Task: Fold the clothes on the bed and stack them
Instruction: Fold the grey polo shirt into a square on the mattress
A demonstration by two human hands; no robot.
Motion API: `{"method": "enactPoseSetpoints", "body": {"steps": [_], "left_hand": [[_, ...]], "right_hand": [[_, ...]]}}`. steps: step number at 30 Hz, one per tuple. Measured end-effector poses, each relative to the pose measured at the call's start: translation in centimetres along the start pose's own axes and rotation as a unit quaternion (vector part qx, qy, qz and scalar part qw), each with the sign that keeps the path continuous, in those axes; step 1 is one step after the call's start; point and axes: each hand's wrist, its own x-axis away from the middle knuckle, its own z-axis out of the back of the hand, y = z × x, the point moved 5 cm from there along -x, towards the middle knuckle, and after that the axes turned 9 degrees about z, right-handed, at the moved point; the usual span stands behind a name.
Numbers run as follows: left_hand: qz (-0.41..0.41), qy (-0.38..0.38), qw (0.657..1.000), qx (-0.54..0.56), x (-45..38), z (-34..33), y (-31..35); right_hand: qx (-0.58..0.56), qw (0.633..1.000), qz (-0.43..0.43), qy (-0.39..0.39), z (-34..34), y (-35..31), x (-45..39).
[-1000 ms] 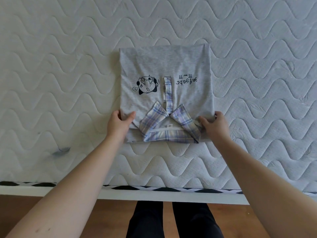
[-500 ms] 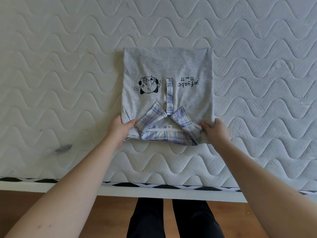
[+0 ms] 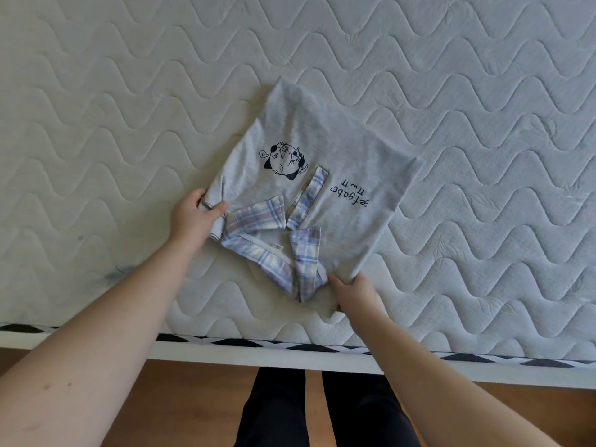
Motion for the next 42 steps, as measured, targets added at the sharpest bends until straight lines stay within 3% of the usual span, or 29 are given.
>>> {"method": "enactPoseSetpoints", "body": {"steps": [2,4,6,8,10,12,15,20,25,29,36,39,42], "left_hand": [[0.036,-0.014,0.997,0.066,0.4,-0.4,-0.9],[0.098,-0.012,0.976,0.192,1.4,-1.0,-2.3],[0.181,-0.025,0.919,0.350,2.8,-1.8,-4.0],[0.253,-0.075,0.864,0.429,4.5,-3.5,-4.9],[0.266,-0.113,0.851,0.438,5.9,-5.0,-5.4],[0.253,-0.128,0.857,0.430,6.7,-6.0,-5.4],[0.227,-0.120,0.896,0.363,6.6,-6.4,-5.4],[0.170,-0.091,0.933,0.305,5.0,-6.0,-4.1],[0.114,-0.065,0.959,0.252,3.6,-5.1,-0.8],[0.030,-0.080,0.982,0.167,2.1,-6.3,4.7],[-0.114,-0.130,0.984,0.039,1.0,-12.6,14.6],[-0.131,-0.127,0.983,-0.006,1.1,-15.0,17.1],[-0.087,-0.130,0.988,-0.011,1.0,-16.2,16.9]], "right_hand": [[-0.052,0.998,-0.013,0.021,0.2,-0.3,0.2],[-0.046,0.993,-0.002,0.105,2.0,-1.2,0.0],[-0.039,0.979,0.031,0.196,4.4,-2.7,-1.0],[-0.026,0.961,0.101,0.254,7.5,-5.3,-3.4],[0.055,0.950,0.155,0.266,10.3,-8.9,-6.4],[0.160,0.944,0.180,0.228,12.0,-12.5,-9.8],[0.286,0.927,0.202,0.138,12.9,-16.4,-13.2],[0.303,0.926,0.217,0.050,13.6,-18.2,-14.8],[0.266,0.930,0.236,0.091,16.3,-14.5,-13.1],[0.245,0.939,0.199,0.136,19.7,-8.2,-10.3],[0.200,0.960,0.115,0.158,23.1,1.9,-4.3],[0.192,0.966,0.084,0.153,23.0,3.9,-2.9],[0.149,0.972,0.086,0.158,22.9,3.8,-2.9]]}}
